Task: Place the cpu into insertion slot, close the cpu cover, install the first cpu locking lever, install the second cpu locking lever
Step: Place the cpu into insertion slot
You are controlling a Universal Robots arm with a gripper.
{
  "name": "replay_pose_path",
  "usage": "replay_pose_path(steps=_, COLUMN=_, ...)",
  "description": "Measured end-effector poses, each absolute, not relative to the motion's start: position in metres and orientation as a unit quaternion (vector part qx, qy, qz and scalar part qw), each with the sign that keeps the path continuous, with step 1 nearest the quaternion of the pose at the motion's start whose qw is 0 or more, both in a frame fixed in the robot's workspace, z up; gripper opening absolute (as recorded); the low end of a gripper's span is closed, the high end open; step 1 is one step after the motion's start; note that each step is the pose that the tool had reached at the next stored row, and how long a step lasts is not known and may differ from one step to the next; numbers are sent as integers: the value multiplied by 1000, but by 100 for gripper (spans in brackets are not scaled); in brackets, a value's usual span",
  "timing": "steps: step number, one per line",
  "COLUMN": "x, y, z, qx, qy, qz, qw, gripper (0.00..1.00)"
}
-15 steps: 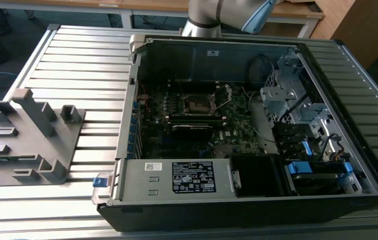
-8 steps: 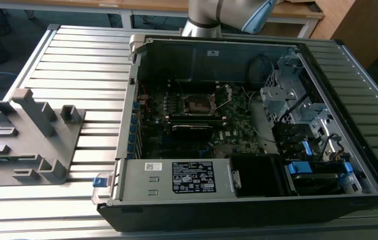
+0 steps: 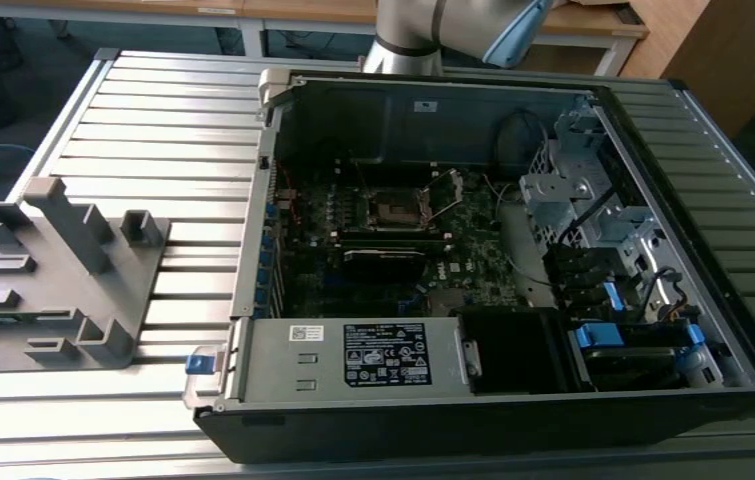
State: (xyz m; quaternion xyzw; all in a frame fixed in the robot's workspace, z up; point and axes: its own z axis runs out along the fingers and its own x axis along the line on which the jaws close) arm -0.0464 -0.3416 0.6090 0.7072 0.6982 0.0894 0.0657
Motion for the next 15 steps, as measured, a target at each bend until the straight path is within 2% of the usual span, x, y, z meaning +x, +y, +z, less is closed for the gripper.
replay_pose_path(steps=15, x=-46, y=-342, z=605, qx=707, qy=698, qz=89, qw=66, gripper=54)
